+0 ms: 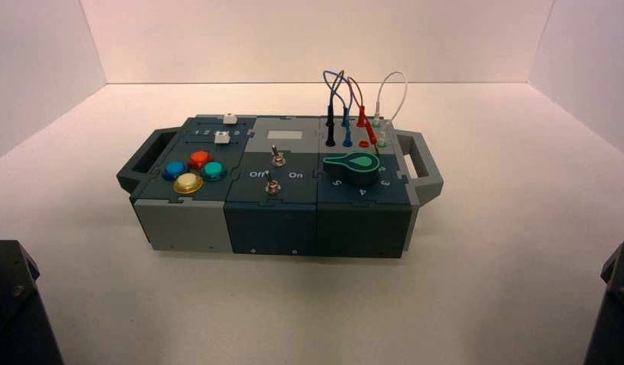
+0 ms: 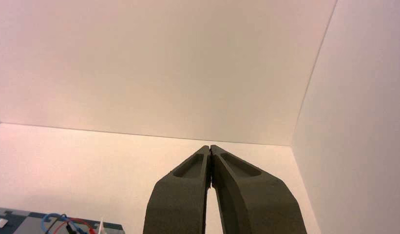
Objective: Insert the red wire.
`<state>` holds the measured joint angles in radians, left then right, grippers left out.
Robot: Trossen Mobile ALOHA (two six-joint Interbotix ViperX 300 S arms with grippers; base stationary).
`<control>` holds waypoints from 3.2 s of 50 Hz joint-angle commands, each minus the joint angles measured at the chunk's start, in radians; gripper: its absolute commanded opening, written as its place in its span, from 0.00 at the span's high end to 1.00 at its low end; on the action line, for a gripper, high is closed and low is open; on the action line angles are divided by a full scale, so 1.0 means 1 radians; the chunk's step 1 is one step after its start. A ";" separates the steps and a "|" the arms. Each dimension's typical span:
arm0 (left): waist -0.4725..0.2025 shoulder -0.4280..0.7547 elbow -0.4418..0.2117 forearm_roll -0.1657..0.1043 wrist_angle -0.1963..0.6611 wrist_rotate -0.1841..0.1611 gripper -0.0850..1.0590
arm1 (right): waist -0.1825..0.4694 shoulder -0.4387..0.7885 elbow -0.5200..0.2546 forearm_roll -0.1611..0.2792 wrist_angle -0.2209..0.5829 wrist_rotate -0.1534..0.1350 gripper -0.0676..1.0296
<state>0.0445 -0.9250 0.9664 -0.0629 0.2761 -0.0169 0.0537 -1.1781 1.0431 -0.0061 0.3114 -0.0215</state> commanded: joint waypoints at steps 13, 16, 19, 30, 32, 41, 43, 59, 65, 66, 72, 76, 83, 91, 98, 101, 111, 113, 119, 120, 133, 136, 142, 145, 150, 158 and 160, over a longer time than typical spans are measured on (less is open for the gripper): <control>0.003 -0.003 -0.021 0.002 -0.005 0.002 0.95 | -0.009 0.006 -0.015 -0.002 -0.012 0.002 0.96; 0.003 -0.003 -0.023 0.002 -0.005 0.002 0.95 | -0.009 0.006 -0.015 0.000 -0.012 0.002 0.96; 0.003 -0.003 -0.021 0.002 -0.005 0.002 0.95 | -0.008 0.006 -0.015 -0.002 -0.012 0.000 0.96; 0.003 0.003 -0.020 0.002 -0.005 0.002 0.95 | -0.008 0.006 -0.011 0.000 -0.012 0.000 0.96; 0.003 0.006 -0.021 0.002 -0.005 0.002 0.95 | -0.009 0.006 -0.009 0.000 -0.012 0.002 0.96; -0.006 0.028 -0.025 -0.002 0.020 0.002 0.95 | 0.002 0.011 -0.006 0.008 0.026 0.000 0.96; -0.014 0.035 -0.029 -0.003 0.035 0.002 0.95 | 0.006 0.015 -0.006 0.012 0.043 0.002 0.96; -0.123 0.069 -0.038 0.000 0.181 0.006 0.95 | 0.078 0.054 -0.017 0.020 0.146 0.000 0.96; -0.190 0.074 -0.038 0.000 0.241 0.008 0.95 | 0.133 0.091 -0.031 0.020 0.187 0.000 0.96; -0.210 0.075 -0.038 0.002 0.253 0.008 0.95 | 0.147 0.103 -0.032 0.020 0.202 0.000 0.96; -0.278 0.095 -0.035 0.000 0.282 0.008 0.95 | 0.193 0.155 -0.035 0.023 0.258 0.000 0.94; -0.330 0.121 -0.035 0.000 0.288 0.008 0.95 | 0.238 0.204 -0.040 0.041 0.293 -0.003 0.90; -0.396 0.161 -0.038 -0.003 0.288 0.005 0.95 | 0.321 0.285 -0.054 0.054 0.328 -0.003 0.87; -0.451 0.215 -0.040 -0.003 0.273 0.003 0.95 | 0.419 0.407 -0.083 0.067 0.334 -0.002 0.73; -0.463 0.249 -0.041 -0.005 0.265 0.003 0.95 | 0.479 0.512 -0.120 0.069 0.336 -0.006 0.70; -0.474 0.264 -0.044 -0.006 0.262 0.003 0.95 | 0.505 0.557 -0.137 0.071 0.341 -0.009 0.68; -0.517 0.319 -0.061 -0.006 0.255 0.003 0.95 | 0.560 0.747 -0.227 0.067 0.380 -0.020 0.60; -0.522 0.327 -0.063 -0.006 0.255 0.003 0.95 | 0.566 0.782 -0.242 0.069 0.387 -0.025 0.59; -0.529 0.342 -0.066 -0.006 0.258 0.003 0.95 | 0.581 0.936 -0.321 0.069 0.448 -0.038 0.50; -0.531 0.342 -0.066 -0.006 0.256 0.003 0.95 | 0.581 0.946 -0.325 0.067 0.453 -0.040 0.49; -0.531 0.336 -0.061 -0.005 0.256 0.006 0.95 | 0.595 1.140 -0.448 0.064 0.535 -0.063 0.48; -0.531 0.336 -0.063 -0.003 0.256 0.006 0.95 | 0.597 1.158 -0.466 0.066 0.546 -0.064 0.48; -0.531 0.336 -0.063 -0.002 0.255 0.008 0.95 | 0.607 1.184 -0.495 0.066 0.561 -0.066 0.48; -0.529 0.337 -0.064 0.000 0.255 0.008 0.95 | 0.614 1.195 -0.506 0.067 0.569 -0.066 0.48; -0.531 0.341 -0.066 0.000 0.255 0.008 0.95 | 0.617 1.212 -0.517 0.069 0.572 -0.066 0.48; -0.529 0.342 -0.067 0.000 0.255 0.008 0.95 | 0.617 1.252 -0.525 0.071 0.577 -0.066 0.48; -0.531 0.342 -0.069 0.000 0.255 0.008 0.95 | 0.615 1.266 -0.525 0.071 0.577 -0.066 0.49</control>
<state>-0.4832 -0.5783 0.9296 -0.0644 0.5400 -0.0138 0.6642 0.0859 0.5415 0.0614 0.8882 -0.0813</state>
